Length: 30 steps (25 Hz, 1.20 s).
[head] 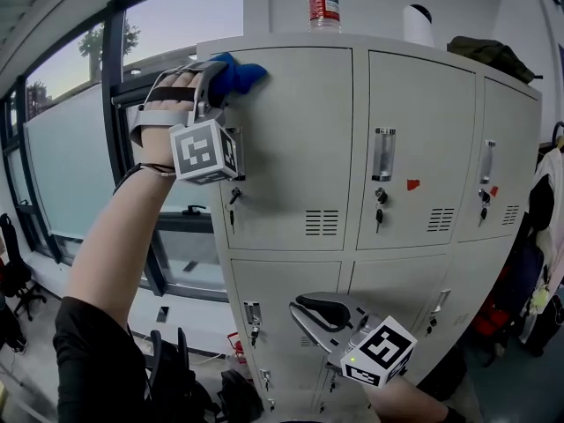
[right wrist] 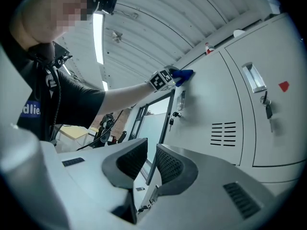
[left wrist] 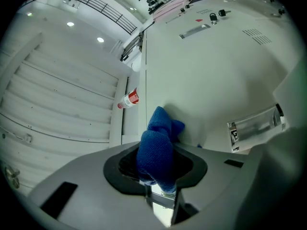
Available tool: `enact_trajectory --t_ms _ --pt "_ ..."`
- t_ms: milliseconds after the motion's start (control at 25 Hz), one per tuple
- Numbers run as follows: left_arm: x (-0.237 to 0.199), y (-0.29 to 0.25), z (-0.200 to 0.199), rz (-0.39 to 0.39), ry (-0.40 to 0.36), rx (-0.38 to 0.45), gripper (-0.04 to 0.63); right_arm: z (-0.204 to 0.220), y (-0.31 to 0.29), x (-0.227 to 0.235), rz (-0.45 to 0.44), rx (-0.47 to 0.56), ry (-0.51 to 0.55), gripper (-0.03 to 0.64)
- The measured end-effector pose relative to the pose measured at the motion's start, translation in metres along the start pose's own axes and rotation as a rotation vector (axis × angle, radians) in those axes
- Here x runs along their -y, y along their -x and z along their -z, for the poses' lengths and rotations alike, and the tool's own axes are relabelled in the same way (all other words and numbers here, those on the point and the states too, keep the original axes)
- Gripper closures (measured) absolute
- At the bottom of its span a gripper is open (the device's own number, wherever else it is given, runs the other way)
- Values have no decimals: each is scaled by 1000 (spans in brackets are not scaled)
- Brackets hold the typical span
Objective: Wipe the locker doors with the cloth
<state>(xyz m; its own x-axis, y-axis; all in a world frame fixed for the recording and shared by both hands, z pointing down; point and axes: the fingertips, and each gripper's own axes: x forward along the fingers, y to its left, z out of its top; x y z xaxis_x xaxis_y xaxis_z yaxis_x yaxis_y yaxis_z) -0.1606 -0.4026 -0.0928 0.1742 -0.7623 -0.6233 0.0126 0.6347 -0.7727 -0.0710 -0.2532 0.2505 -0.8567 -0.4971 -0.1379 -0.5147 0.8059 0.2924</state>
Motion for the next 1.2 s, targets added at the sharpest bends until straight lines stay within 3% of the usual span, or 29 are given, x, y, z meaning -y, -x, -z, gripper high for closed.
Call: enact_trajectory --t_ms 560,1200 --pt "-3 -17 -14 -17 -5 18 474 15 5 5 2 -31 -16 565" --pt "-10 -27 -116 -29 48 124 476 21 54 30 95 -31 -41 566"
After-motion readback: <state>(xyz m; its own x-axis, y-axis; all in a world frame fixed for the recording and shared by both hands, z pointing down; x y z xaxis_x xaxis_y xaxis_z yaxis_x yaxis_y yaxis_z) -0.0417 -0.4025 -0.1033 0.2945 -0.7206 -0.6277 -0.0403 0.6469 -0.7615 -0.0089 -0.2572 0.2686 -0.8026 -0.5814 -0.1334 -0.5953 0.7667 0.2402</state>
